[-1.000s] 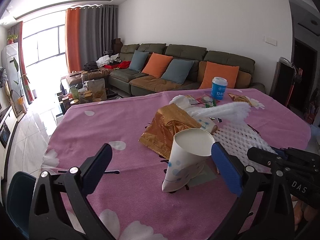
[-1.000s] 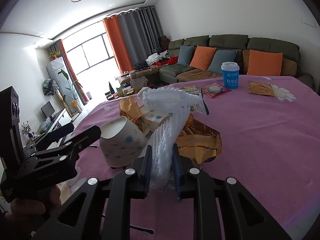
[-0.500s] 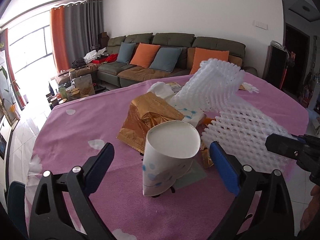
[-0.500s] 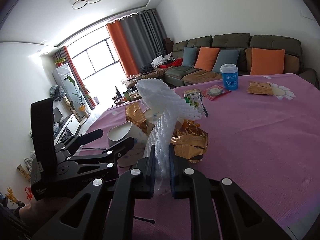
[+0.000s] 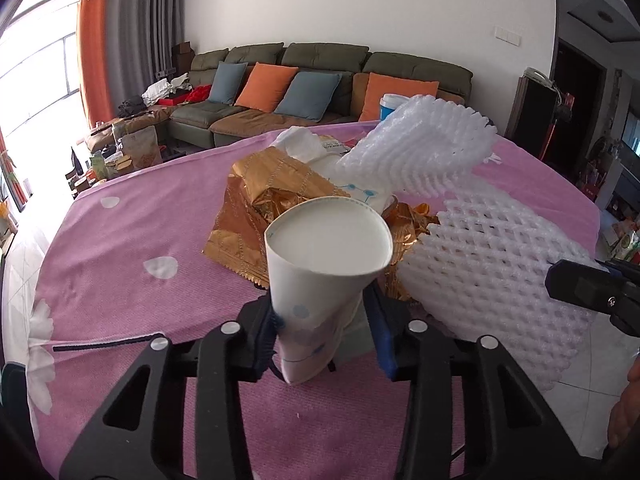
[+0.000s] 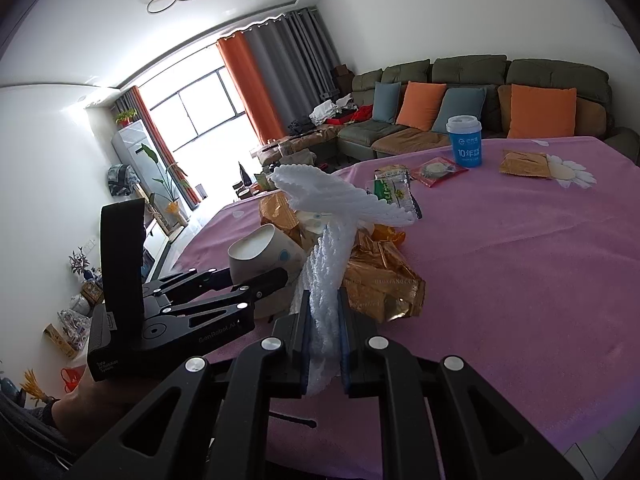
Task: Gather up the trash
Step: 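Grasp the white paper cup with the left tool while the right tool grasps the white foam net, then carry the paper cup and foam net over the teal bin with both tools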
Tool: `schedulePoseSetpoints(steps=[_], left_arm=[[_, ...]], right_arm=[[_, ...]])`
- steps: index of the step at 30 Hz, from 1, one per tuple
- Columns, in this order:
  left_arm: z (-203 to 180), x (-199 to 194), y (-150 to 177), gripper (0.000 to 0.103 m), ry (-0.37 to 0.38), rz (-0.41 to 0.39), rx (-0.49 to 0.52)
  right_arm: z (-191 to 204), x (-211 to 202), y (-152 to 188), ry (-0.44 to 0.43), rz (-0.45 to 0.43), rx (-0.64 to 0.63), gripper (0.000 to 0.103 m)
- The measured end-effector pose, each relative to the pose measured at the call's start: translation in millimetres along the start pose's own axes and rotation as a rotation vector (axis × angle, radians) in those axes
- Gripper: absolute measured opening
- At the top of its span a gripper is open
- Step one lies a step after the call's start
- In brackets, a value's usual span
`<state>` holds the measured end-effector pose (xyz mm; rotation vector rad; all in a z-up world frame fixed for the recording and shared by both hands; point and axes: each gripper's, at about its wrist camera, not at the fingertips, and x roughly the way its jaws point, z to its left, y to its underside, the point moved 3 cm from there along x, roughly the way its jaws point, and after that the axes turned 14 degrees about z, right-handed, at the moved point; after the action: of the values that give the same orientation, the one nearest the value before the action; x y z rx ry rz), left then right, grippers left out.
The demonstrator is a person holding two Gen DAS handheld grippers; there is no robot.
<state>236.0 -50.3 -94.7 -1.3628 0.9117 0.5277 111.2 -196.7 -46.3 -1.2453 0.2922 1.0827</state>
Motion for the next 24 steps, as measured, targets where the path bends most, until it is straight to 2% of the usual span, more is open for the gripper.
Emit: schedulePoseSetpoints(steps=[5,11,18,24], left_arm=[[1.6,-17.1,7.0,0.022,-0.007,-0.044,0.0],[-2.1,-43.7,17.2,0.021,0.009,-0.081,0.0],[4.1,-85.4,32.1,0.021,-0.031,-0.142,-0.031],[30.4,-124.7,46.1,0.021,-0.093,-0.193,-0.102]], right_arm=[[2.9,-6.0,-0.5,-0.037,0.006,-0.004,0.01],[14.5,-9.9,3.2,-0.073,0.013,-0.042,0.01],[39.1,-10.6,9.4,-0.108,0.04,-0.126,0.01],[58.9,-12.2,3.7,-0.149,0.022,-0.187,0.01]])
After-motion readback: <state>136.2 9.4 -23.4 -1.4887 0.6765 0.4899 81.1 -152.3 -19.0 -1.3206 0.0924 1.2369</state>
